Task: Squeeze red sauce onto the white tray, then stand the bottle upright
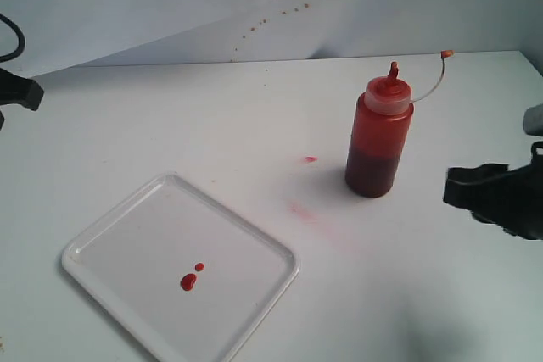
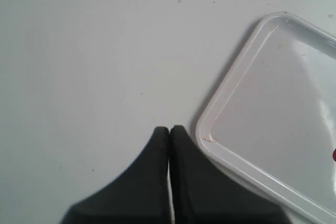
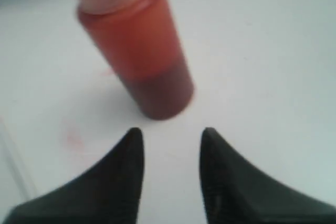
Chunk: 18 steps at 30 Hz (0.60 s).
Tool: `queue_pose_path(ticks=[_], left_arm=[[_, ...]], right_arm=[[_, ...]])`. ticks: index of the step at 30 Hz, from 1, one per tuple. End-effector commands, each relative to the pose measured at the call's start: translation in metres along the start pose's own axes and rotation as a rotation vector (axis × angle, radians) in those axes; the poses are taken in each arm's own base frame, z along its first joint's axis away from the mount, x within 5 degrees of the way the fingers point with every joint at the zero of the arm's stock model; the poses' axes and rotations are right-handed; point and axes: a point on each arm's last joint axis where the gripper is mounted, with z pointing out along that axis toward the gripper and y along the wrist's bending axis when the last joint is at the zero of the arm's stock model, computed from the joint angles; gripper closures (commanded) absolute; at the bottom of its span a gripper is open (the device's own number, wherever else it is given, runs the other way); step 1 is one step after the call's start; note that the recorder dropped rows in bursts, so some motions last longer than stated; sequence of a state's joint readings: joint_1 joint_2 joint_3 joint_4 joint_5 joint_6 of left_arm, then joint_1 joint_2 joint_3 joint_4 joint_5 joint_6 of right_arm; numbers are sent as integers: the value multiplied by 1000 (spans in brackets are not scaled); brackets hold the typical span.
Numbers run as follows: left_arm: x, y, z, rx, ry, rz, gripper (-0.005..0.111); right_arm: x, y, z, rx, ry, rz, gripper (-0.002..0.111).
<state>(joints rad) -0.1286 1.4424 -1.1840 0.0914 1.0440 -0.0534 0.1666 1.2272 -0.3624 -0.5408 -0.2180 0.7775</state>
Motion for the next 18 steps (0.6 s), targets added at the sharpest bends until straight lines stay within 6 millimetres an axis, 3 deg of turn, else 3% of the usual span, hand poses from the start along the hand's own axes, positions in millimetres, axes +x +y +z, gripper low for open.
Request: queue_pose_path(ticks=[1,5,9,14,18], left_arm=[[2,1,-8,-2,-3,2,107],[3,1,-8,-3,4,3,107],[3,1,-8,-3,9,3,107],[3,1,-8,-3,6,3,107],[3,1,-8,-3,8,6,107]], right_arm=[[-21,-14,-19,263,109,57,108],[-42,-17,-27,367,188,-19,108],[-62,-13,-28,349,227,-325,108],[-77,-13,-20,399,360,-259,108],[-73,-8,3,355,661,-201,108]])
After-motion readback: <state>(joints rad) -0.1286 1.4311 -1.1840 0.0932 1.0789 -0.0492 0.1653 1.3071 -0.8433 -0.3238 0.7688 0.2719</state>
